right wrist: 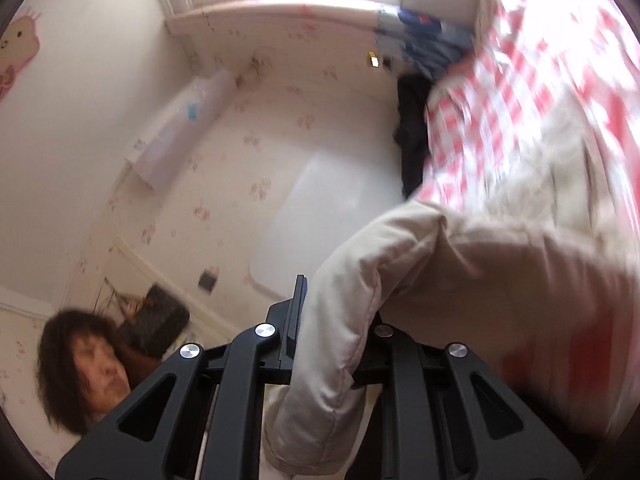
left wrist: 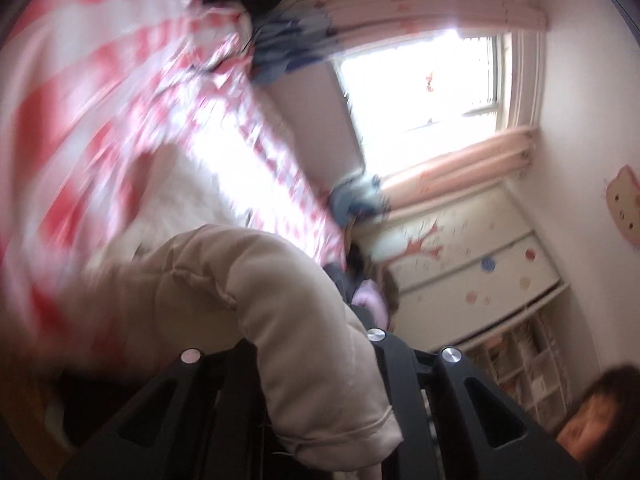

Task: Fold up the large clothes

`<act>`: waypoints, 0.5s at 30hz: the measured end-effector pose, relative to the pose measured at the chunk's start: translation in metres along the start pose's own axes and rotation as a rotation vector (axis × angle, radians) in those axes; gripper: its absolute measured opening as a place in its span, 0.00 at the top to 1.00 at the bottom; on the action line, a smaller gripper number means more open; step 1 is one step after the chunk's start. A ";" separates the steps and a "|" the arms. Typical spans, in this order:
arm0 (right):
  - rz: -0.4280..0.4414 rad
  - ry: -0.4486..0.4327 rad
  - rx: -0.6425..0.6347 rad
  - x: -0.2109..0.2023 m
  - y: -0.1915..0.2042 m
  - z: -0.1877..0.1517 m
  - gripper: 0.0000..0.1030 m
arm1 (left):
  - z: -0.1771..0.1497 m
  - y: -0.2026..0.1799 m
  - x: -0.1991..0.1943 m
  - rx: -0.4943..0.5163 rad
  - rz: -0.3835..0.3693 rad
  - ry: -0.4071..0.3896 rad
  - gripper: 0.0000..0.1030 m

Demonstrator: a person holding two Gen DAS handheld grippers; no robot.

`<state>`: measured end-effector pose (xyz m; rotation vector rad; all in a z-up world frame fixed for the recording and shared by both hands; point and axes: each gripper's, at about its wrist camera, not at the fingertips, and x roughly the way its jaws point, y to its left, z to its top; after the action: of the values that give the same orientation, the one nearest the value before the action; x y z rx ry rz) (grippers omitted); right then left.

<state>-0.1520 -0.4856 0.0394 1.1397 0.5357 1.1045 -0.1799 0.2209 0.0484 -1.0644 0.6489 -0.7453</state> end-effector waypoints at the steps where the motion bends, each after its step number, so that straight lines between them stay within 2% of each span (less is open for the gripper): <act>1: -0.013 -0.024 0.004 0.009 -0.002 0.015 0.85 | 0.019 0.000 0.015 -0.007 0.003 -0.020 0.87; 4: -0.074 -0.102 0.032 0.028 -0.028 0.065 0.85 | 0.071 0.006 0.063 -0.029 0.022 -0.070 0.87; 8: -0.230 -0.191 0.121 0.047 -0.093 0.114 0.85 | 0.124 0.042 0.128 -0.075 0.110 -0.115 0.87; 11: -0.368 -0.220 0.221 0.058 -0.158 0.132 0.85 | 0.143 0.090 0.177 -0.115 0.240 -0.120 0.87; 13: -0.456 -0.228 0.287 0.062 -0.198 0.132 0.85 | 0.141 0.124 0.198 -0.140 0.333 -0.113 0.86; 15: -0.483 -0.234 0.336 0.062 -0.226 0.128 0.85 | 0.137 0.157 0.212 -0.177 0.404 -0.097 0.86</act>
<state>0.0711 -0.4887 -0.1070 1.3181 0.7810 0.4666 0.0865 0.1695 -0.0735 -1.0781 0.8259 -0.2887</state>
